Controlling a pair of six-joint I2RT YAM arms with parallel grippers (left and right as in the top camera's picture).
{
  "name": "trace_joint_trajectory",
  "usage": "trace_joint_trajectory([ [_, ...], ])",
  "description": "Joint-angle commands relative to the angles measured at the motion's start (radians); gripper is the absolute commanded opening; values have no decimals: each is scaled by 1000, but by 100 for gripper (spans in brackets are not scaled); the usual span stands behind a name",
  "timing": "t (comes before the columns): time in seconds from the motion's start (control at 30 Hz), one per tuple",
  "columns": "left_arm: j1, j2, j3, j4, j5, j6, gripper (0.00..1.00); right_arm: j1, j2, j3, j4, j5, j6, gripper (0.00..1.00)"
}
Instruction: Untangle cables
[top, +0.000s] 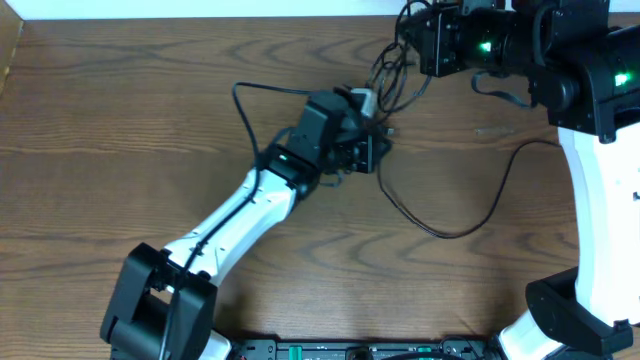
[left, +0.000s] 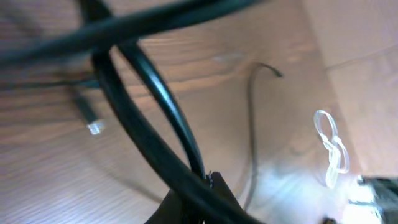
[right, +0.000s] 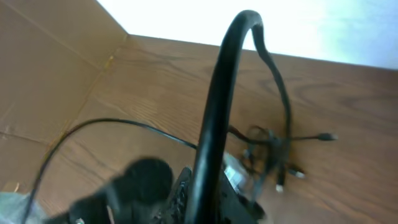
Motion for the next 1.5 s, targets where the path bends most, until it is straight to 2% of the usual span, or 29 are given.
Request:
trace_joint_trajectory([
  [0.0,85,-8,7,-74,-18,47,8,-42,-14,13,-25,58,7,1],
  [0.17,175,-67,7,-215,-23,167,8,-124,-14,12,-84,114,-6,1],
  [0.33,273,-163,7,-302,-32,235,8,-226,-13,11,-148,219,-19,1],
  [0.67,588,-384,7,-316,-48,236,8,-493,-13,11,-213,235,-27,1],
  [0.83,751,-448,7,-336,-39,219,8,-579,-13,11,-233,227,-27,1],
  [0.97,840,-456,7,-337,56,209,8,-606,-13,11,-234,181,-39,1],
  [1.1,853,-455,7,-339,94,201,8,-596,-13,11,-234,105,-74,1],
  [1.47,773,-456,7,-342,114,171,8,-575,-13,11,-237,101,-76,1],
])
